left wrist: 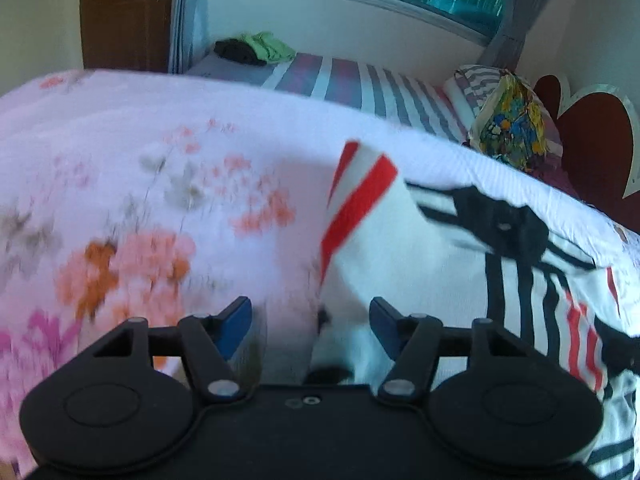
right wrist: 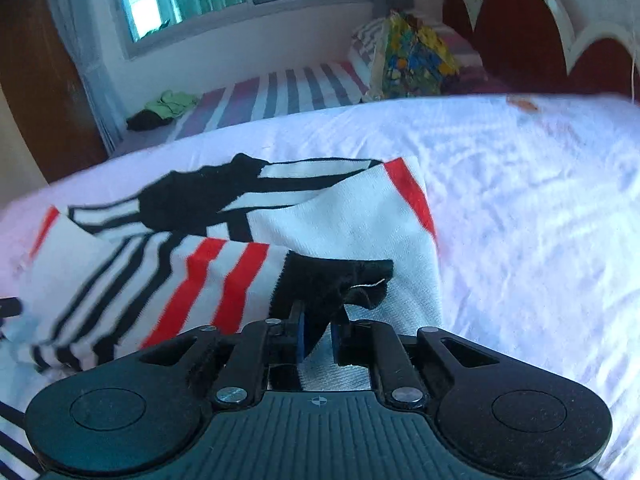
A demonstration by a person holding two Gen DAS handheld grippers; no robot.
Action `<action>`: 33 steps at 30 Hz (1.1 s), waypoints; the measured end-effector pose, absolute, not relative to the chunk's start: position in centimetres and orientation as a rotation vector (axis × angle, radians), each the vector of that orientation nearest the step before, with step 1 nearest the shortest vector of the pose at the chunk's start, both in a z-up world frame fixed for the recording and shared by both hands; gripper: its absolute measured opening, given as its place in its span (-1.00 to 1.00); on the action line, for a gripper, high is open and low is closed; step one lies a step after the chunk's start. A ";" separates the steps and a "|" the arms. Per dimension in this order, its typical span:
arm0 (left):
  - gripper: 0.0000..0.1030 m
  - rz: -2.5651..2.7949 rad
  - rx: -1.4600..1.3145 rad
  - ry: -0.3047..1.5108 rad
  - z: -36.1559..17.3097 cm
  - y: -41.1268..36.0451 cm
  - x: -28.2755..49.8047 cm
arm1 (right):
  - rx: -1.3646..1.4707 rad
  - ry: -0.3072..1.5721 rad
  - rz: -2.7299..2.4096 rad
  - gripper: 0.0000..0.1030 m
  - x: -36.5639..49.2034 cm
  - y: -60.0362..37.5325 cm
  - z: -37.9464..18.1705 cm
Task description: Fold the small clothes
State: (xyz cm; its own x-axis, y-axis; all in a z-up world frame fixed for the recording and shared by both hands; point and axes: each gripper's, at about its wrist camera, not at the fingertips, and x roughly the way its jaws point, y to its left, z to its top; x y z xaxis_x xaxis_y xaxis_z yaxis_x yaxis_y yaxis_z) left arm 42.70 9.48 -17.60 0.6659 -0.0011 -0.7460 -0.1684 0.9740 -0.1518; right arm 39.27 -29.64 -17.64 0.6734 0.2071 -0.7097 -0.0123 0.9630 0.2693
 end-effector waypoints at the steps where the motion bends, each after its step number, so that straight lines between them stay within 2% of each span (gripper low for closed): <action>1: 0.24 0.095 -0.212 0.844 -17.6 9.5 43.6 | 0.302 0.835 0.137 -0.60 39.5 -29.9 -17.7; 2: 0.28 0.093 -0.216 0.847 -17.6 9.5 44.7 | 0.326 0.837 0.140 -0.34 39.5 -30.1 -17.6; 4: 0.37 0.098 -0.220 0.862 -17.9 9.4 46.4 | 0.318 0.825 0.137 -0.05 39.6 -30.0 -17.3; 5: 0.45 0.092 -0.226 0.868 -18.1 9.3 47.3 | 0.308 0.817 0.138 -0.04 39.5 -29.9 -17.2; 7: 0.45 0.091 -0.217 0.870 -18.6 9.0 48.6 | 0.308 0.812 0.143 -0.04 39.6 -29.6 -17.1; 8: 0.39 0.098 -0.215 0.866 -18.9 9.0 49.1 | 0.308 0.806 0.147 -0.04 39.6 -29.5 -17.1; 9: 0.16 0.106 -0.223 0.860 -19.2 9.1 49.6 | 0.296 0.800 0.144 -0.05 39.7 -29.3 -17.0; 10: -0.01 0.113 -0.242 0.854 -19.5 9.4 49.9 | 0.281 0.793 0.143 -0.07 39.8 -29.1 -17.0; 11: -0.38 0.112 -0.273 0.853 -19.8 9.9 50.3 | 0.267 0.788 0.145 -0.37 39.9 -28.8 -17.0; 12: -0.52 0.107 -0.314 0.849 -20.0 10.4 50.5 | 0.255 0.785 0.149 -0.60 40.2 -28.5 -17.1; 13: -0.57 0.118 -0.337 0.836 -20.1 10.6 50.6 | 0.243 0.782 0.156 -0.86 40.5 -28.3 -17.2; 14: -0.69 0.141 -0.337 0.816 -20.0 10.8 50.7 | 0.228 0.772 0.161 -0.88 40.6 -28.0 -17.0; 19: -0.61 0.145 -0.310 0.807 -20.8 10.9 51.1 | 0.098 0.784 0.142 -0.88 41.5 -26.9 -18.1; 23: -0.56 0.154 -0.299 0.811 -20.4 10.9 50.8 | 0.164 0.818 0.128 -0.87 41.4 -28.7 -19.0; 24: -0.56 0.157 -0.298 0.812 -20.0 10.9 50.6 | 0.188 0.813 0.125 -0.83 41.2 -29.2 -18.8; 25: -0.57 0.157 -0.292 0.804 -19.5 10.8 50.3 | 0.192 0.810 0.102 -0.62 41.0 -29.6 -18.6; 26: -0.62 0.145 -0.286 0.789 -18.8 10.6 49.5 | 0.176 0.797 0.070 -0.55 40.6 -29.9 -18.3; 30: -0.62 0.074 -0.252 0.764 -16.6 8.9 46.4 | 0.210 0.708 0.084 -0.55 39.5 -30.6 -16.1; 32: -0.48 0.030 -0.226 0.773 -16.0 7.4 44.9 | 0.206 0.689 0.140 -0.55 39.7 -29.5 -15.1; 33: -0.48 0.009 -0.216 0.780 -15.9 6.7 44.3 | 0.194 0.692 0.169 -0.55 39.8 -28.7 -14.8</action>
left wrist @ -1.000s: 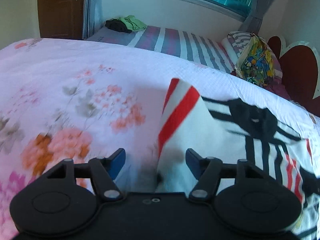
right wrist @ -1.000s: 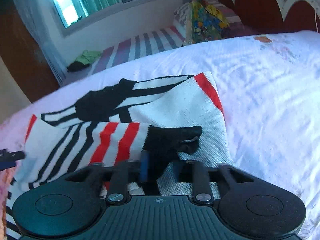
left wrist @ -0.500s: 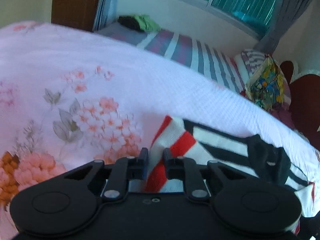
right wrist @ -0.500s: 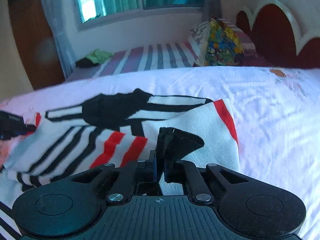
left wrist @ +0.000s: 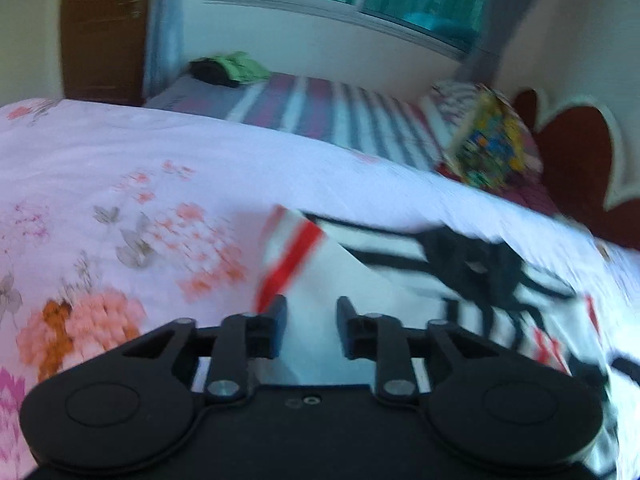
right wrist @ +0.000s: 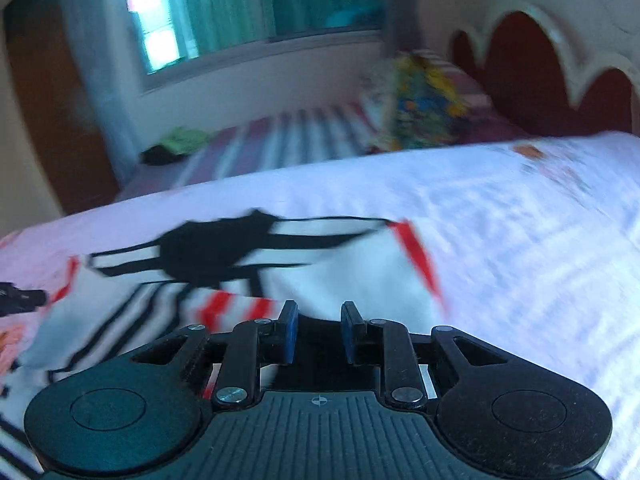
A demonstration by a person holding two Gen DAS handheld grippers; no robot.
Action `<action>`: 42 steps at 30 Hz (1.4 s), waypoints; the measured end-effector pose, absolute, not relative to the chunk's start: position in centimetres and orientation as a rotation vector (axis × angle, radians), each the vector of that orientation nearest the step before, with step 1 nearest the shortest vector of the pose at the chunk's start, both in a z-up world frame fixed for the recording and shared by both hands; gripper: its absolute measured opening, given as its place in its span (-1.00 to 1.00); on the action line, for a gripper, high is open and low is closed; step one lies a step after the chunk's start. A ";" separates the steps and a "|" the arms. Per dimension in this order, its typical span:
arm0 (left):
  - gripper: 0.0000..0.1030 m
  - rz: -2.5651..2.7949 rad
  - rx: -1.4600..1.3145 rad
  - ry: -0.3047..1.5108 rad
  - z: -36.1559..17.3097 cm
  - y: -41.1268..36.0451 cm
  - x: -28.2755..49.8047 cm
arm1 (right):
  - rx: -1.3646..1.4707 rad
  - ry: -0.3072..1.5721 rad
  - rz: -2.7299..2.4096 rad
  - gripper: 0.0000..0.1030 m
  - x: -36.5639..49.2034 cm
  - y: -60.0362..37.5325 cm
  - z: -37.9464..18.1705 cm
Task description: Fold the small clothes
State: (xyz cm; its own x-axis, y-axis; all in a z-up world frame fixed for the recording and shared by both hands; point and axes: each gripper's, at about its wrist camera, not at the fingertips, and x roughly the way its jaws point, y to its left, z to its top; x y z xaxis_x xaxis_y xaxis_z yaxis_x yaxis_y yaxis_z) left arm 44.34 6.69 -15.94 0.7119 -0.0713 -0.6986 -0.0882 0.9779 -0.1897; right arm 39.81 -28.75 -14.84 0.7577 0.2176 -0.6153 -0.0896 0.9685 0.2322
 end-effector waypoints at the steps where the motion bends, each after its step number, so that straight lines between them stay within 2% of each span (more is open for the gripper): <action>1: -0.48 -0.015 -0.209 0.789 -16.1 6.0 43.8 | 0.175 0.702 0.192 -0.55 40.0 -27.8 -14.9; 6: -0.41 -0.050 -0.116 0.837 -19.0 3.2 41.8 | 0.111 0.798 0.235 -0.54 40.5 -25.4 -17.3; 9: -0.45 -0.044 -0.114 0.813 -20.2 4.0 41.7 | 0.053 0.796 0.190 -0.55 40.5 -26.6 -19.4; 13: -0.48 -0.022 -0.130 0.826 -19.1 4.1 41.5 | 0.083 0.801 0.191 -0.53 40.5 -26.9 -17.9; 16: -0.43 -0.010 -0.135 0.810 -18.4 4.0 40.8 | 0.197 0.784 0.149 0.04 40.7 -28.8 -17.1; 24: -0.42 0.040 -0.138 0.797 -19.3 4.8 41.5 | 0.208 0.830 0.099 0.03 42.0 -31.1 -18.5; 25: -0.42 0.045 -0.145 0.796 -19.3 4.9 41.7 | 0.222 0.817 0.122 -0.27 41.7 -31.1 -18.4; 26: -0.42 0.049 -0.150 0.796 -19.3 4.9 41.9 | 0.223 0.817 0.144 -0.73 41.5 -31.0 -18.4; 31: -0.41 0.065 -0.148 0.789 -19.2 4.9 43.2 | 0.239 0.815 0.159 -0.85 42.0 -31.1 -18.4; 37: -0.41 0.110 -0.154 0.774 -19.5 5.2 44.9 | 0.081 0.630 0.147 -0.86 41.9 -29.5 -15.7; 42: -0.40 0.119 -0.142 0.752 -20.3 5.5 45.0 | 0.081 0.789 0.064 -0.91 43.4 -31.0 -19.5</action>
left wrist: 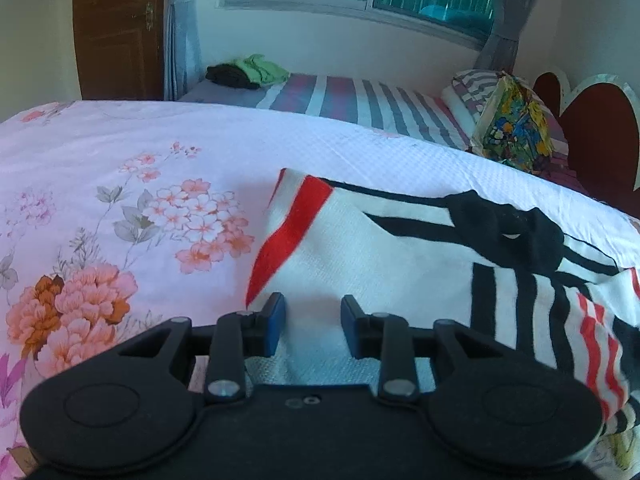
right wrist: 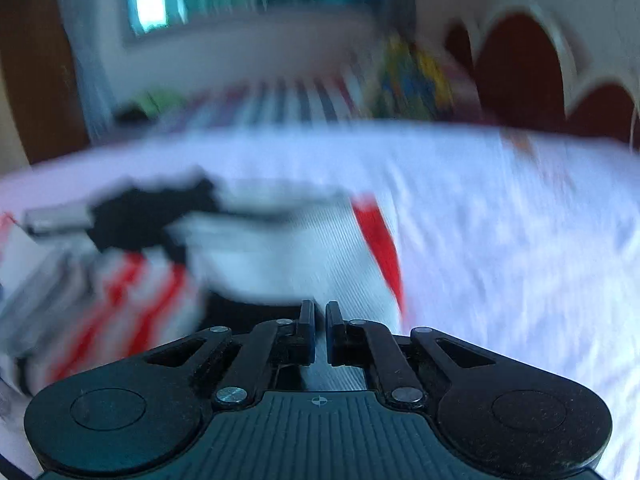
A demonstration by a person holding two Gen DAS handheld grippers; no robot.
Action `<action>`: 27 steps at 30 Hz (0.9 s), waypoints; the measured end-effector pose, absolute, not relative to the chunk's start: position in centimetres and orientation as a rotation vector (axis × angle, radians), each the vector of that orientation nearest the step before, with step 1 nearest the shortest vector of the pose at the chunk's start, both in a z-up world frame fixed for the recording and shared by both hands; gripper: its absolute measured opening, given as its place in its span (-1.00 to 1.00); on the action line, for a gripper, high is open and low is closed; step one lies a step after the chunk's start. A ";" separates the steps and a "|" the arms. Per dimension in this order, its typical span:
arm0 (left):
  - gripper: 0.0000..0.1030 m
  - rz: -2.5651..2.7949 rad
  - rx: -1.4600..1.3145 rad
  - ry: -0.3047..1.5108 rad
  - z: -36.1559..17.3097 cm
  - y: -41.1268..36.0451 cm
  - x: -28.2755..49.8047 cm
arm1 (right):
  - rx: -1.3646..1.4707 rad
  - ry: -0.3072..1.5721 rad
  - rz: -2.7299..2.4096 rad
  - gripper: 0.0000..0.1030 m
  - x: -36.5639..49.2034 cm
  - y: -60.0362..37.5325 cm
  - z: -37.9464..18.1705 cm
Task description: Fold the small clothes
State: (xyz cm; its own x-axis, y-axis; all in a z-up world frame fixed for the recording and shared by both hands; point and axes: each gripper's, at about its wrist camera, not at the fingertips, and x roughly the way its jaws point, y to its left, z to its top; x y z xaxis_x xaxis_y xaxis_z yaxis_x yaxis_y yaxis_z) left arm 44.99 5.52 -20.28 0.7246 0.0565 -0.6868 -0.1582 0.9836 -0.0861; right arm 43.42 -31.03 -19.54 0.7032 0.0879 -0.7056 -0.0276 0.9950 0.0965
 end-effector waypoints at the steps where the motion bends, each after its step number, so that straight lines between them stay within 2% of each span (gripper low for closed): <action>1: -0.40 0.116 -0.133 0.747 -20.3 5.6 44.8 | 0.081 0.783 0.053 -0.91 43.1 -31.3 -19.6; 4: -0.44 0.115 -0.118 0.755 -19.6 5.3 44.6 | 0.152 0.746 0.062 -0.90 42.5 -32.0 -18.2; 7: -0.34 0.106 -0.161 0.756 -18.5 4.8 44.0 | 0.190 0.707 0.151 -0.90 41.9 -30.8 -16.5; 10: -0.05 0.057 -0.147 0.761 -18.0 3.4 43.7 | 0.159 0.726 0.262 -0.90 42.1 -28.0 -16.0; 11: 0.11 0.055 -0.124 0.768 -18.2 2.8 43.7 | 0.141 0.735 0.272 -0.90 42.2 -27.2 -16.3; 12: 0.15 0.059 -0.112 0.784 -18.7 2.7 43.9 | 0.123 0.755 0.273 -0.90 42.3 -26.5 -16.8; 15: 0.13 0.057 -0.126 0.801 -20.0 3.6 43.8 | 0.041 0.804 0.236 -0.91 42.7 -26.1 -18.9; 18: 0.05 0.057 -0.106 0.811 -19.3 3.8 43.1 | 0.057 0.818 0.195 -0.90 42.2 -26.7 -18.1; 27: 0.07 -0.045 -0.125 0.793 -16.7 1.5 36.6 | 0.141 0.793 0.388 -0.90 35.5 -24.3 -15.6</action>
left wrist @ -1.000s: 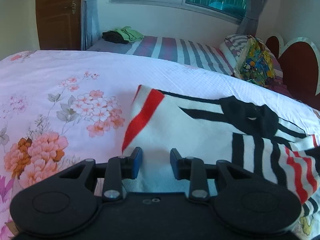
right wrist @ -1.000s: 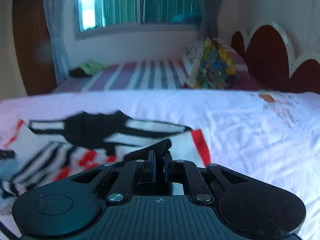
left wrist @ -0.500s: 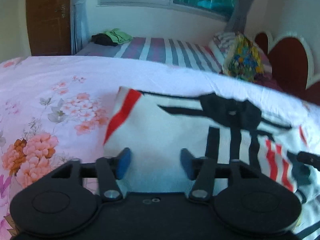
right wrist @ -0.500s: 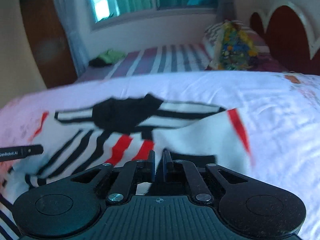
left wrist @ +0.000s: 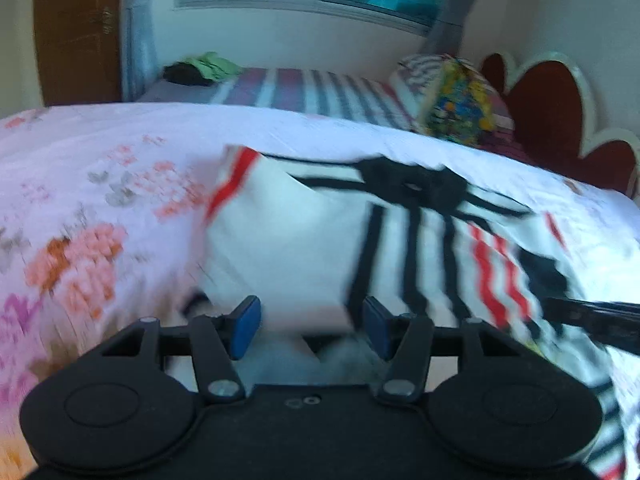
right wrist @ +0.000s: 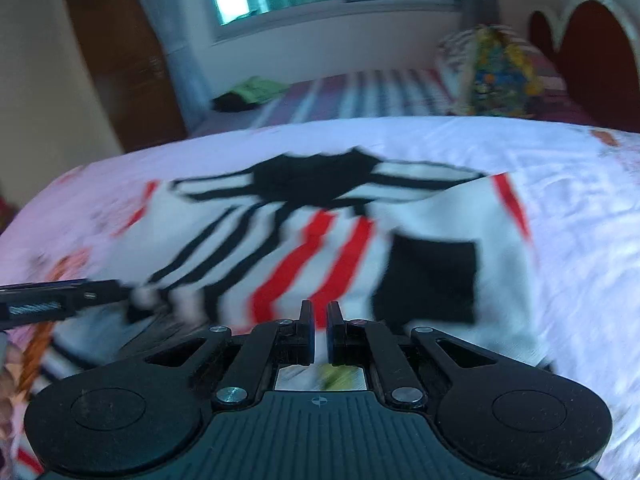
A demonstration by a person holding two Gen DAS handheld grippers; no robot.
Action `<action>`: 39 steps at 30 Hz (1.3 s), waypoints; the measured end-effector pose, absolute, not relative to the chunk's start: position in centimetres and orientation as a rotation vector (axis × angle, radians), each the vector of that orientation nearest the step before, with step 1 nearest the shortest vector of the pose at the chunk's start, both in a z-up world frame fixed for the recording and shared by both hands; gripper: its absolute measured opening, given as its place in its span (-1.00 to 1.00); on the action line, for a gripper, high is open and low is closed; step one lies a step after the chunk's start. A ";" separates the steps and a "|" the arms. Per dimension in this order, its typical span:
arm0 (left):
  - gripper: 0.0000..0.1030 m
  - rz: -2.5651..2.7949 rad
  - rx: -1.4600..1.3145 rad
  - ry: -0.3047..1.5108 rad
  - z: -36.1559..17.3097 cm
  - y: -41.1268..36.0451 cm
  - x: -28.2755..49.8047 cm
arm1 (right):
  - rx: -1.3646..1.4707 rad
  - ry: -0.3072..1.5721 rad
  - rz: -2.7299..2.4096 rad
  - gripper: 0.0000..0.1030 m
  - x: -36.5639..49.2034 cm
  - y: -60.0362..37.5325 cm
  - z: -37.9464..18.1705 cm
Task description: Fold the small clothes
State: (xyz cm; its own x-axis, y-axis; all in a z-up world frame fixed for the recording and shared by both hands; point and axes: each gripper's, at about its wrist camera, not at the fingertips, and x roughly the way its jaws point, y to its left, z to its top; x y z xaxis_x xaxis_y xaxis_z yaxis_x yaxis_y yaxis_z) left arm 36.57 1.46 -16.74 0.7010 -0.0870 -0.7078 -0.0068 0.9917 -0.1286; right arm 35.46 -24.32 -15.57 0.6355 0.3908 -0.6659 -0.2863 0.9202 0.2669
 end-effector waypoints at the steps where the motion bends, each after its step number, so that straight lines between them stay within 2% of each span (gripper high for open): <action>1: 0.07 -0.069 -0.121 0.810 -17.0 0.8 36.0 | 0.135 0.801 0.419 -0.90 34.7 -23.5 -15.6; 7: 0.04 -0.072 -0.084 0.870 -20.4 -0.8 34.1 | 0.053 0.872 0.472 -0.90 33.0 -20.5 -18.7; 14: 0.08 0.015 -0.044 0.865 -20.6 3.7 31.5 | 0.026 0.853 0.375 -0.91 31.4 -26.0 -19.7; 16: -0.04 0.045 -0.035 0.858 -20.5 4.7 30.9 | 0.011 0.848 0.327 -0.91 30.6 -27.7 -19.7; 19: -0.36 0.090 -0.062 0.852 -20.2 6.4 30.5 | 0.042 0.852 0.288 -0.91 29.9 -30.0 -19.8; 21: -0.67 0.131 -0.134 0.857 -20.0 7.7 30.5 | 0.049 0.861 0.274 -0.91 29.6 -30.5 -19.5; 23: -0.72 0.159 -0.185 0.866 -19.6 8.0 30.2 | 0.065 0.855 0.284 -0.90 29.1 -30.5 -18.8; 24: -0.55 0.160 -0.184 0.870 -19.4 7.7 30.0 | 0.088 0.847 0.308 -0.90 28.7 -30.4 -18.3; 26: -0.35 0.141 -0.156 0.864 -18.8 6.4 29.1 | 0.125 0.840 0.358 -0.90 28.0 -29.7 -17.6; 30: -0.16 0.070 -0.128 0.864 -17.9 2.8 27.2 | 0.130 0.824 0.469 -0.90 26.6 -26.7 -16.5; 35: -0.04 -0.002 -0.087 0.892 -18.6 -0.9 26.2 | 0.100 0.859 0.553 -0.90 24.8 -22.7 -16.9; 39: 0.31 -0.003 -0.012 0.942 -20.3 -1.6 25.4 | 0.009 0.899 0.534 -0.90 22.6 -21.5 -18.3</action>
State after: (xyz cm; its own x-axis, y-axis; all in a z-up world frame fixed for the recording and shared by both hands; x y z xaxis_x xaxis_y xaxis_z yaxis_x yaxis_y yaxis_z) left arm 25.39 -1.57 -20.27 0.5879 -0.0074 -0.8089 -0.0031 0.9999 -0.0114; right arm 22.64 -21.54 -18.32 0.5011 0.4453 -0.7420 -0.4383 0.8700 0.2261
